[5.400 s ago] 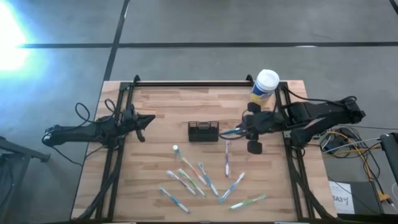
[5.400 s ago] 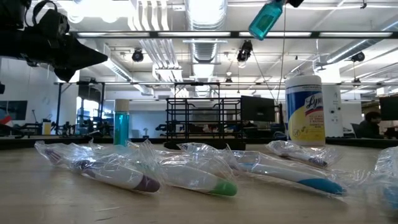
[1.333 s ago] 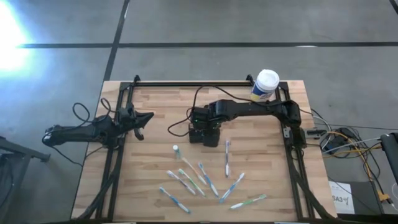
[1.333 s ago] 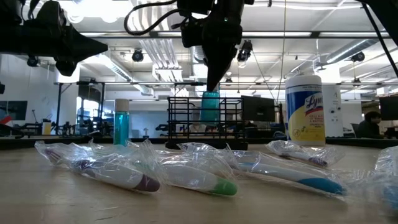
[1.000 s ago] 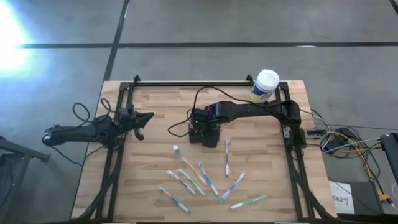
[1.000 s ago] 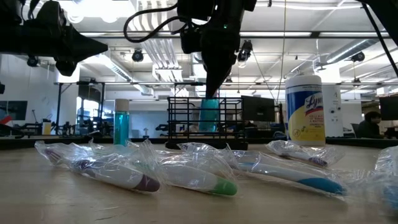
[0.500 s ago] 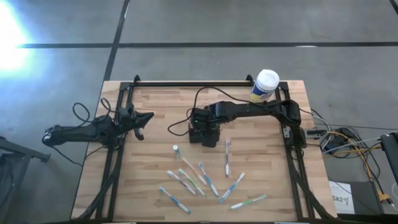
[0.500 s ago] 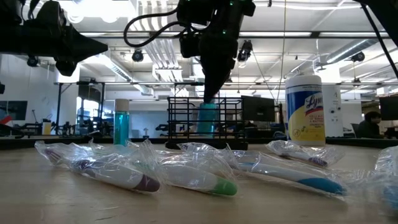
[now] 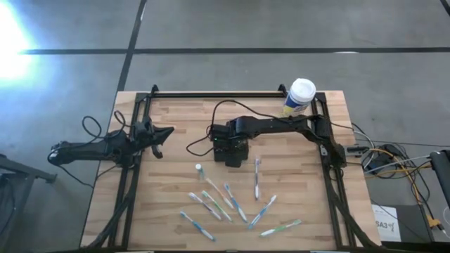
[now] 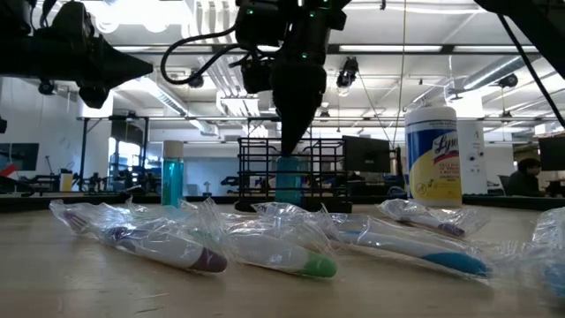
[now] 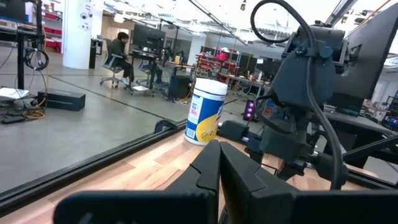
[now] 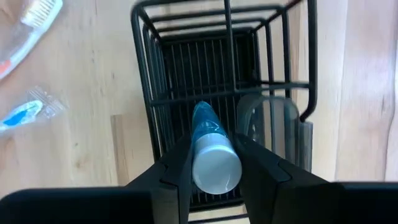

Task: Pick & Place toothbrushing station
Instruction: Put the bottom blue mouthwash into the black wire organizer

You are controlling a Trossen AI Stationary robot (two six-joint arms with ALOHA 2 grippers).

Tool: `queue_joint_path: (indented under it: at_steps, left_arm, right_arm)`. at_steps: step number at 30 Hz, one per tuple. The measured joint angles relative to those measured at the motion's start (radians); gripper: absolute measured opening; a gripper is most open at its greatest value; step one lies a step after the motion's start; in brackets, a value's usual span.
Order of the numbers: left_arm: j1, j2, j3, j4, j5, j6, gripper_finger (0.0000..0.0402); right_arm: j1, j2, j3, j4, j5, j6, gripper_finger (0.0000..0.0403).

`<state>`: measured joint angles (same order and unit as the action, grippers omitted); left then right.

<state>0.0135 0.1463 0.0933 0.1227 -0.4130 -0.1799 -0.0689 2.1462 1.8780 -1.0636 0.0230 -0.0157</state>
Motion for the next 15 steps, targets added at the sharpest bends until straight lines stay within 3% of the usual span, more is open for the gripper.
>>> queue_joint_path:
  at_steps: [15]
  left_arm:
    - [0.0,0.0,0.0,-0.006,0.0,0.0,0.0012]
  right_arm:
    - [-0.002,-0.001,0.023,-0.023,-0.005,-0.005,0.0175]
